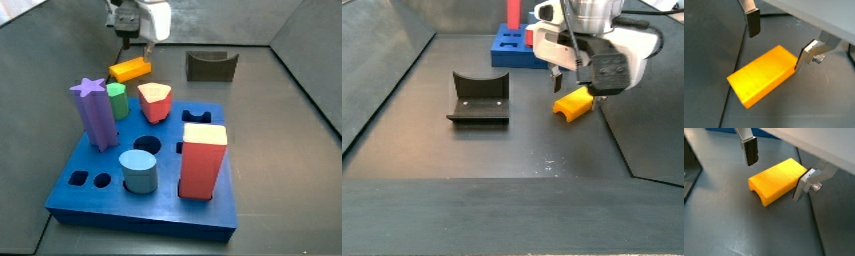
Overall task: Pick up the arch object. Move up. Place the arch object on the fixture. Regrasp the arch object. Rotate the arch object. Move to above the board. Insert the arch object.
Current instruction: Pick up the arch object.
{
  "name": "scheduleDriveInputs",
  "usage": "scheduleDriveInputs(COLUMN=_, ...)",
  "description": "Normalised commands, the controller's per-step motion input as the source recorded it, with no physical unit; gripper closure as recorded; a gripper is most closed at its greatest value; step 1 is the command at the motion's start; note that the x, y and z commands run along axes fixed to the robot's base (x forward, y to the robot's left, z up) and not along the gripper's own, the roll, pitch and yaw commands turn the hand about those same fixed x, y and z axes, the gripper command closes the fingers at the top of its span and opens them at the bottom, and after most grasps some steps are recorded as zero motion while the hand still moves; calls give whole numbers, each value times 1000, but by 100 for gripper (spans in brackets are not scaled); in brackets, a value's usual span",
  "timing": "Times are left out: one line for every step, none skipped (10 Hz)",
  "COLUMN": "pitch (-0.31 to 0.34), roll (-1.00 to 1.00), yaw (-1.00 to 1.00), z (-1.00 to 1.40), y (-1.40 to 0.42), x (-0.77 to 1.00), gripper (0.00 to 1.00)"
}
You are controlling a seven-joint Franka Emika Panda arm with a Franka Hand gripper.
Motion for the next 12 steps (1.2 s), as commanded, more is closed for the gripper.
scheduleDriveInputs(pitch=-63, roll=-117, yaw=-480, z=-860, y=0, x=0, gripper=0)
scheduleDriveInputs(pitch=-77, roll=-106, yaw=-286, z=-871, y=0, x=189, gripper=0)
scheduleDriveInputs(pitch=-99, roll=-146, yaw=-251, z=-789, y=-6, x=229, gripper=0)
scheduleDriveInputs(pitch=-147, roll=-187, yaw=-240, z=-706, y=-66, x=86, gripper=0)
scheduleDriveInputs(pitch=-163, roll=-240, yaw=-260, z=-606, y=-134, x=60, gripper=0)
scheduleDriveInputs(pitch=-177, roll=-281, yaw=-237, z=-526, y=-134, x=0, gripper=0)
scheduleDriveInputs(pitch=-171, roll=-340, yaw=-149, z=-406, y=-83, x=-11, gripper=0)
scheduleDriveInputs(pitch=-119, roll=-331, yaw=0, z=-434, y=0, x=-217, gripper=0)
scheduleDriveInputs(pitch=-90, roll=-150, yaw=0, z=-203, y=0, x=-86, gripper=0)
scheduleDriveInputs(pitch=-30, roll=-47, yaw=0, z=-37, y=0, x=0, gripper=0)
scheduleDriveInputs(pitch=-79, roll=-4, yaw=0, z=-29, y=0, x=-6, gripper=0)
scheduleDriveInputs(pitch=-26, roll=-9, yaw=0, z=-11, y=0, x=0, gripper=0)
